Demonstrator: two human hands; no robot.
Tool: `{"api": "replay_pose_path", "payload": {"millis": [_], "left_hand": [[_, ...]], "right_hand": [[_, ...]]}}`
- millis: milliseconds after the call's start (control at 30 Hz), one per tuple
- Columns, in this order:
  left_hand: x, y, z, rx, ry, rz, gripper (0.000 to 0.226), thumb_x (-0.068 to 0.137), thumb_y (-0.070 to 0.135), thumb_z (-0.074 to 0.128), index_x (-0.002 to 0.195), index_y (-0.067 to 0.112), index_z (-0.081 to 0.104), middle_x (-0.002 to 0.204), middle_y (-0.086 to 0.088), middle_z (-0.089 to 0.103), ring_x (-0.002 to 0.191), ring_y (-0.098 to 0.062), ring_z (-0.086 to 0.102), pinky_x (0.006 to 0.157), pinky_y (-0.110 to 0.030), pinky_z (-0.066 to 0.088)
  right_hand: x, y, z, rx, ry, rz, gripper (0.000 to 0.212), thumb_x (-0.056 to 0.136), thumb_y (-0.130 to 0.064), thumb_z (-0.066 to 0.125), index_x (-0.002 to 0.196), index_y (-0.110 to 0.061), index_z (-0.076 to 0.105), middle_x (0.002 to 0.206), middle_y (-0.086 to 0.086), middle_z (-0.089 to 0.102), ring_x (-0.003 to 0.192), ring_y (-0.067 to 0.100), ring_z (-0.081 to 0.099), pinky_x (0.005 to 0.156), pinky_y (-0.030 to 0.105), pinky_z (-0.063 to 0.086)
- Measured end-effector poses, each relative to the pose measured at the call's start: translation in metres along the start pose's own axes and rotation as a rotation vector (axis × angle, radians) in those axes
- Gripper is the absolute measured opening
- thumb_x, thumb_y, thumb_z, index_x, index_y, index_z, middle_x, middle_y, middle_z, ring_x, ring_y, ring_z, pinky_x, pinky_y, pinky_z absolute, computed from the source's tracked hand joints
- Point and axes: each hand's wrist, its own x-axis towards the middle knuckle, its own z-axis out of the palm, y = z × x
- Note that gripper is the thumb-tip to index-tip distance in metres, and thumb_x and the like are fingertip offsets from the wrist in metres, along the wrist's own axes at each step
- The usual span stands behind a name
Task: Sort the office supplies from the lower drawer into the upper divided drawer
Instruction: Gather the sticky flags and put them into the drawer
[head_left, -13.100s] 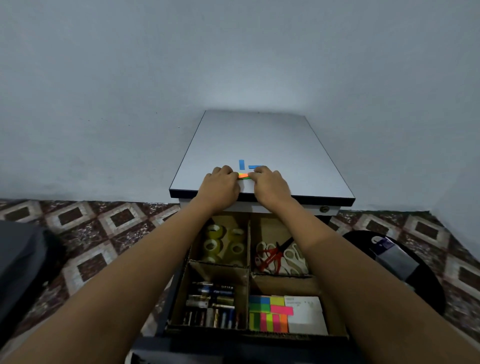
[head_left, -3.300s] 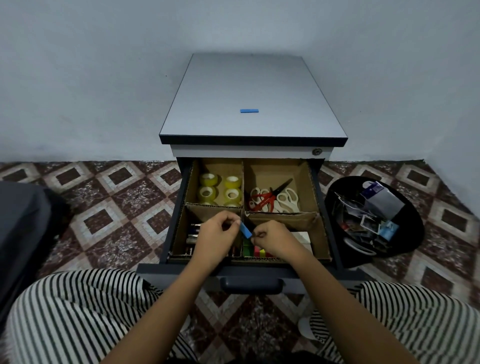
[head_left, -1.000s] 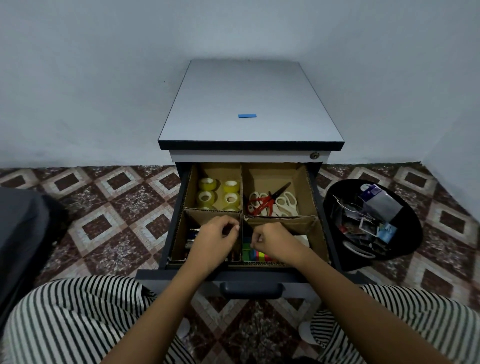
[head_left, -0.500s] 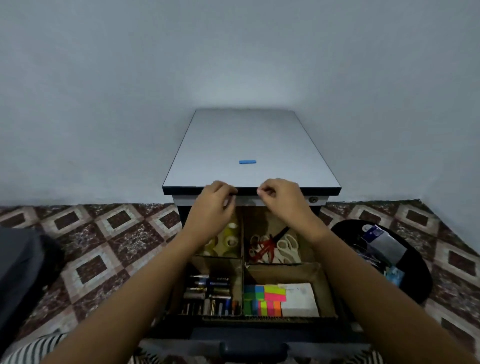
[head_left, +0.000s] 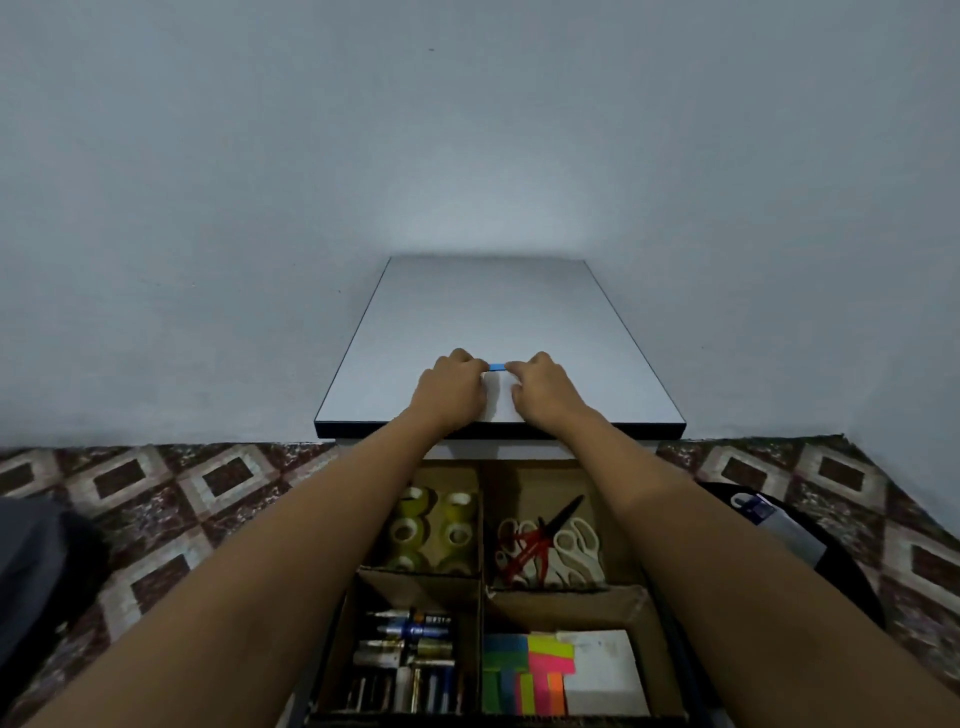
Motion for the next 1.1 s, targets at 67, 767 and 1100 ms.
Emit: {"api": "replay_pose_path", "payload": {"millis": [67,767,1100], "left_hand": [[0.007,-0.001,0.001,0.065,-0.024,-0.008,0.039,0.097,0.017,0.037,0.135,0.011,0.048,0.133,-0.014,0.047,0.115,-0.03,0.048,0.097,-0.04,0.043],[-0.043,-0.009,0.014,0.152,0.118,0.324,0.042,0.093,0.04,0.049,0.126,0.014,0.056,0.127,-0.005,0.055,0.114,-0.025,0.051,0.089,-0.039,0.039],[-0.073,0.005,0.02,0.1,0.294,0.448,0.031,0.085,0.02,0.039,0.09,0.008,0.067,0.082,-0.007,0.066,0.07,-0.027,0.061,0.059,-0.033,0.045]], "right_hand": [[0.006,-0.001,0.0,-0.019,-0.029,0.009,0.046,0.098,-0.016,0.037,0.144,-0.02,0.036,0.133,0.016,0.039,0.117,0.031,0.045,0.102,0.04,0.04],[-0.044,0.003,-0.001,-0.18,0.072,-0.178,0.034,0.097,-0.022,0.039,0.128,-0.012,0.051,0.131,0.006,0.049,0.115,0.027,0.043,0.091,0.038,0.038],[-0.074,0.014,0.005,-0.102,0.212,-0.293,0.02,0.095,-0.014,0.047,0.105,-0.007,0.062,0.102,0.01,0.06,0.096,0.027,0.052,0.081,0.04,0.045]]}}
